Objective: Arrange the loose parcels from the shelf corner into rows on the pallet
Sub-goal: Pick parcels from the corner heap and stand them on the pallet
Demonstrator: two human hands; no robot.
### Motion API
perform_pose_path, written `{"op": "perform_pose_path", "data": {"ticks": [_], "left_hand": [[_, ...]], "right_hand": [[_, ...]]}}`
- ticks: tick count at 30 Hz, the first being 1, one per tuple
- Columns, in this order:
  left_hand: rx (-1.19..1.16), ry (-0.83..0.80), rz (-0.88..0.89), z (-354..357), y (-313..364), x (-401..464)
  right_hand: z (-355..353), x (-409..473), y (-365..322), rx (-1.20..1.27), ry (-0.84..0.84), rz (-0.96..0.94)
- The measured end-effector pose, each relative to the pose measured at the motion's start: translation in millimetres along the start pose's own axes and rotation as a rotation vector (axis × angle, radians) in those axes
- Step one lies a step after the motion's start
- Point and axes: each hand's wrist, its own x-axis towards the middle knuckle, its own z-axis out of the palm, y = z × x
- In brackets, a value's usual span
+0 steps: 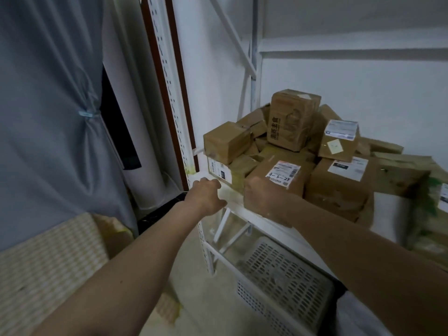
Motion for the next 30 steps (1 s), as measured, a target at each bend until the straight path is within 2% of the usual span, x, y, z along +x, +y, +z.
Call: {"op": "perform_pose_path", "data": {"ticks": [5, 11, 20, 25, 30], "left_hand": [[0.023, -0.022, -0.042, 9.8, -26.8, 39.4], [-0.019, -0.022, -0.088, -9.8, -44.4, 112.0], [-0.389, 0.053, -0.094, -30.6, -44.3, 214.8], [-0.48, 0.006, -0.105, -24.5, -53.9, 243.8], [-0.589, -0.037, -0.118, -26.6, -60.2, 253.0]], "right_hand": [[12.2, 55.3, -11.7, 0.077, -0.02, 0.031], [7.2, 131.7, -8.3, 0.11, -0.034, 0.007], [-12.2, 220.3, 9.9, 0.288, -0.094, 0.091], [-5.2, 244.5, 12.9, 0.427, -0.152, 0.161], [-6.3, 249.4, 7.8, 0.495, -0.112, 0.208]]}}
